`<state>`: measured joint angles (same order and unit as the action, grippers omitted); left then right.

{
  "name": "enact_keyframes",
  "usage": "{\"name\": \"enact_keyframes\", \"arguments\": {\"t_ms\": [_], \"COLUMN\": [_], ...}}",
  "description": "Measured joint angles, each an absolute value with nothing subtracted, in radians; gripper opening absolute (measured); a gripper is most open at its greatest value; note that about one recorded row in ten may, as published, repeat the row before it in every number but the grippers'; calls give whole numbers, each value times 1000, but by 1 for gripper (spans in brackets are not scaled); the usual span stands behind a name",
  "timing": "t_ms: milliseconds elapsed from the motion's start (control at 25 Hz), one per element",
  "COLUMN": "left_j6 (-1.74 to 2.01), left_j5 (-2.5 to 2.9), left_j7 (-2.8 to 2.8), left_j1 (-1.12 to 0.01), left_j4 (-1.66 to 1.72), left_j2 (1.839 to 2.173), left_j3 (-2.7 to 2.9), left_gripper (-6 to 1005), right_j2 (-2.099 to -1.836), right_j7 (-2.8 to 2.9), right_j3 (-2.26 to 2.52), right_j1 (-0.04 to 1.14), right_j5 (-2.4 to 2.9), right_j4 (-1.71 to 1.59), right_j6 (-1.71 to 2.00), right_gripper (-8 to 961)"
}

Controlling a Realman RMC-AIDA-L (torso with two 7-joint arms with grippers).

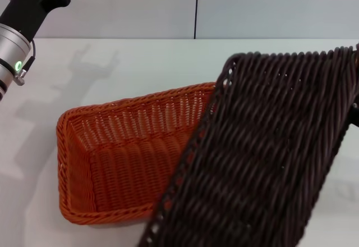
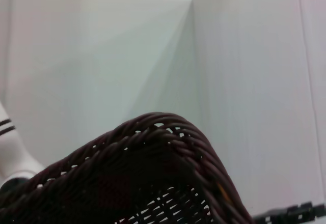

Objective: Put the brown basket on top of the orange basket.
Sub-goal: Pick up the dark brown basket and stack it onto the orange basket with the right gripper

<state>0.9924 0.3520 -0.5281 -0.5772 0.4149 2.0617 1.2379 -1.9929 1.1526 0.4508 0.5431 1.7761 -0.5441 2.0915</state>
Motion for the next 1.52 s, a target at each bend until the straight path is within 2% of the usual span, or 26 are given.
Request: {"name": "enact_keyframes", "arguments": {"t_ms": [40, 280, 520, 640, 1520], "left_j6": [992, 989, 980, 967, 911], "left_j5": [352, 353, 353, 353, 354], "left_j7": [-527, -520, -502, -502, -450], "left_j1": [-578, -581, -583, -591, -635], "left_j4": [415, 414, 414, 414, 413], "left_j2": [2062, 2062, 2062, 2062, 2062], "left_j3": [1240, 1240, 1243, 1243, 1246], "left_gripper": [827, 827, 827, 827, 827], "right_j2": [-1993, -2036, -2049, -2070, -2084], "right_j7": [1153, 1085, 982, 925, 527], "right_j3": [451, 443, 441, 440, 384], "right_j1": [543, 507, 489, 471, 449], "right_j5": [1776, 1693, 1640, 1589, 1525], "right_j4": [-544, -479, -345, -294, 171], "right_j6": [2091, 2066, 2024, 2010, 1942], "right_gripper": [159, 159, 159, 159, 158]}}
